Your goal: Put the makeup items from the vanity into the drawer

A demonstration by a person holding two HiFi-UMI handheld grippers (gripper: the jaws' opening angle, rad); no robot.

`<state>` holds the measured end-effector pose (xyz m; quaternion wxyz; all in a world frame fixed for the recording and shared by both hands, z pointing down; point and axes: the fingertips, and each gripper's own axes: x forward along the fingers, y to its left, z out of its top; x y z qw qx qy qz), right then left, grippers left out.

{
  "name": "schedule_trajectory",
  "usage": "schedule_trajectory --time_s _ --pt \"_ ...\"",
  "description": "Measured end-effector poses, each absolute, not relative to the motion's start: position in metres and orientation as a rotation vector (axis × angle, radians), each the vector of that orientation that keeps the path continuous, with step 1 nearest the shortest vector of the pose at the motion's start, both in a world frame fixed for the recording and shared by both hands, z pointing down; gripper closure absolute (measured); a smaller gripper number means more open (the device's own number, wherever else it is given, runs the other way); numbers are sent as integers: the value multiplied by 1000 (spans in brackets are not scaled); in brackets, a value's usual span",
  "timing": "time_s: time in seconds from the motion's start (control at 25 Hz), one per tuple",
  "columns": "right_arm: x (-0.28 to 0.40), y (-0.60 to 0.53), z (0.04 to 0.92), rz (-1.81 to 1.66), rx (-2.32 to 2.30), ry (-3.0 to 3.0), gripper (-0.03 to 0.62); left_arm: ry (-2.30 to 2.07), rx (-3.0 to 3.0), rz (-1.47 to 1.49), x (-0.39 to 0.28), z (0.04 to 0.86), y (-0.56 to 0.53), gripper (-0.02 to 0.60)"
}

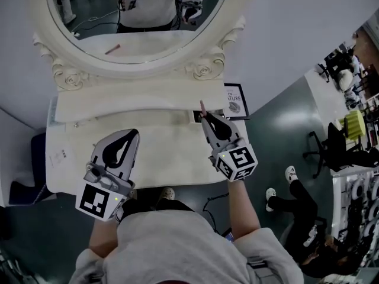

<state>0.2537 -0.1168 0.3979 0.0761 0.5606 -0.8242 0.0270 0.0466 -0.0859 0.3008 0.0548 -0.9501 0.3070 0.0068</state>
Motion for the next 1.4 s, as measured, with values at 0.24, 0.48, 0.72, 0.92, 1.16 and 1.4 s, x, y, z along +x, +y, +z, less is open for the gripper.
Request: schedule_trajectory --time_s 0.24,0.48,0.72,0.92,1.16,1.4 --pt "266 -127 419 40 1543 -2405 537 988 -2869 -17 47 304 -84 571" --pt "272 -136 440 9 1423 -2357 537 1055 -2816 128 50 285 -86 571" --pt "273 -142 455 -30 1276 -2295 537 1082 -2836 7 46 302 -85 571" --pt "277 -145 469 -89 1158 -2224 537 1108 -2822 -13 43 306 -85 571" --pt "282 -151 483 -147 1024 -2142 537 1127 -2816 -54 42 310 -87 571" --pt "290 -154 501 -200 904 -2035 536 1153 -2805 -59 39 311 -89 571"
